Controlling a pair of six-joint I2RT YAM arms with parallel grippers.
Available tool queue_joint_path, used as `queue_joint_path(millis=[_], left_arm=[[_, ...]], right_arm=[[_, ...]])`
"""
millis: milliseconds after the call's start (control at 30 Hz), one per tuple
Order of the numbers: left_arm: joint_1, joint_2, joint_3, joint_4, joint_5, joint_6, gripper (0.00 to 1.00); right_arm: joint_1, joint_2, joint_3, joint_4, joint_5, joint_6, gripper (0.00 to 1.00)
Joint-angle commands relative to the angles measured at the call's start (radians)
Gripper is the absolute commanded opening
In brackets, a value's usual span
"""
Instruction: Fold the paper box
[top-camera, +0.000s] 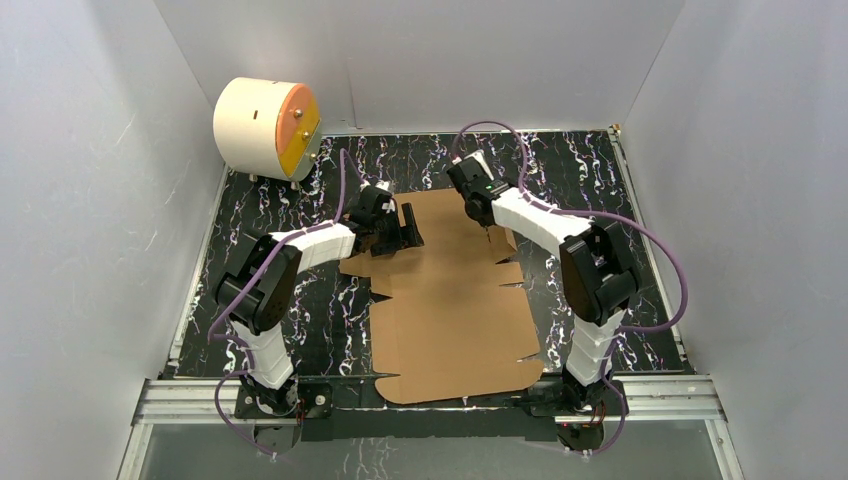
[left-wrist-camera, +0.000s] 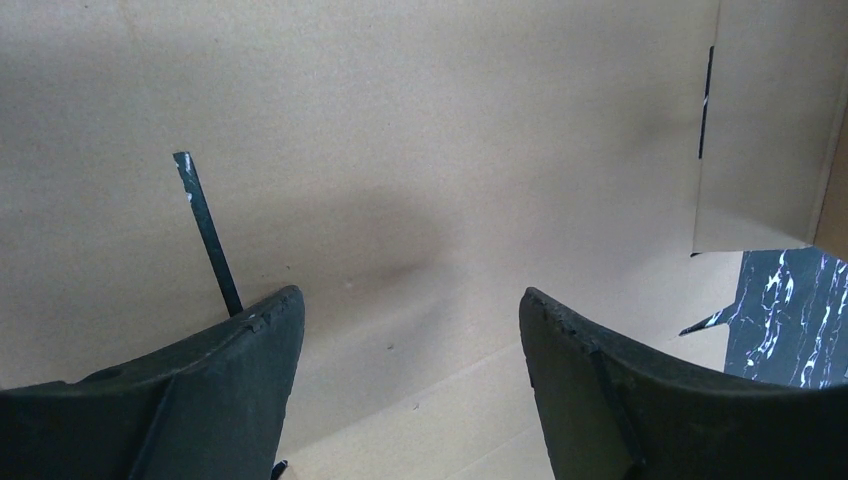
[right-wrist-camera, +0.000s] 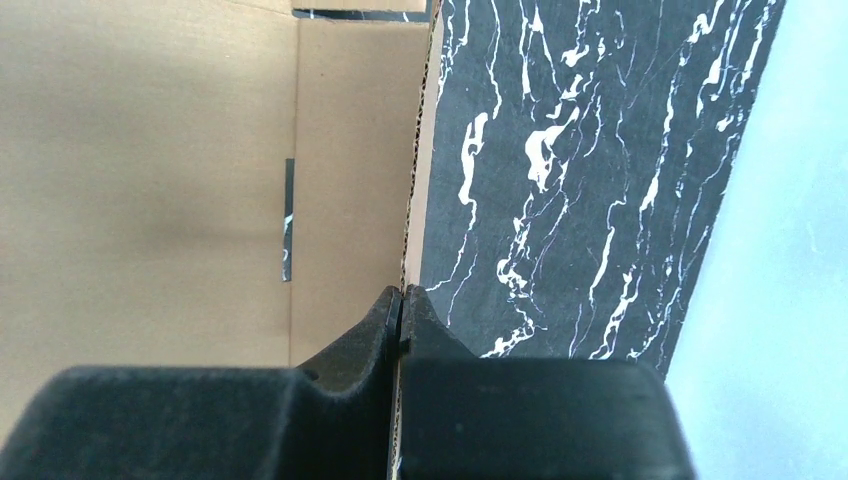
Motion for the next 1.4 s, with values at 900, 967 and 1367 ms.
queue_joint_path(millis=[900,967,1367], left_arm=[[-0.024,-0.018,-0.110,0.068,0.000,-0.066,0.75],[-0.024,-0.030,-0.098,0.048,0.001,-0.052,0.75],[-0.024,-0.150,-0.045,-0.050,-0.036,0.015,0.77]], right_arm=[[0.211,0.174,0.250,-0.142,0.116,0.117,0.04],[0.211,0.156,0.246,-0.140,0.146,0.107,0.06],[0.088,-0.064,0.059,-0.045,0.034,0.093,0.26]])
